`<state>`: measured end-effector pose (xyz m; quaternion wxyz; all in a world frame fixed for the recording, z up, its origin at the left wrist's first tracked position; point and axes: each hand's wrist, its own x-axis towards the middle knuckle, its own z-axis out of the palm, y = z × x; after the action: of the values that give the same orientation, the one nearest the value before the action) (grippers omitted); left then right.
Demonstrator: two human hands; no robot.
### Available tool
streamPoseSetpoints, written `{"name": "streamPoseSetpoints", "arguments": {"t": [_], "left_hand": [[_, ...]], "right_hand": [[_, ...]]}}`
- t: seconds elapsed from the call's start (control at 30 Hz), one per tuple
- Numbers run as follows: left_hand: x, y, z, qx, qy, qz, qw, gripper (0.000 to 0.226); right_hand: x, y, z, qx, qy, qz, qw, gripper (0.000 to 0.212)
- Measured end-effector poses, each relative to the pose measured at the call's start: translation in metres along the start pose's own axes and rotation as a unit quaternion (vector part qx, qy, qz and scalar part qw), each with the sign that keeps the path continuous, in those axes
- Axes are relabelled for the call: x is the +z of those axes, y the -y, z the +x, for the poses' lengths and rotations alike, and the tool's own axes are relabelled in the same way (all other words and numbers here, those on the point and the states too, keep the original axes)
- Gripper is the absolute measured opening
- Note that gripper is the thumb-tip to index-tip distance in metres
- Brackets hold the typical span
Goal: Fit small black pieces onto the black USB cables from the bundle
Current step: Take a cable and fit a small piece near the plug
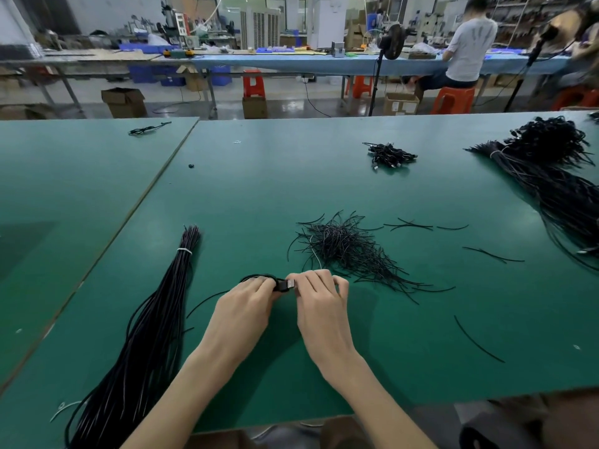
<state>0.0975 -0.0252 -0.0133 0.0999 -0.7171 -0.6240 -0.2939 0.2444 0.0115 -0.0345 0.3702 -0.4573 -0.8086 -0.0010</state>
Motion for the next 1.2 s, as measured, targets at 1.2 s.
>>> {"name": "streamPoseSetpoints", "arguments": {"t": [1.2], "left_hand": [[0.018,0.011,0.012,-0.316,-0.017,-0.756,0.573,0.043]], "right_hand": [[-0.003,-0.004,0.002,0.022,0.142,0.190,0.971,0.021]]}}
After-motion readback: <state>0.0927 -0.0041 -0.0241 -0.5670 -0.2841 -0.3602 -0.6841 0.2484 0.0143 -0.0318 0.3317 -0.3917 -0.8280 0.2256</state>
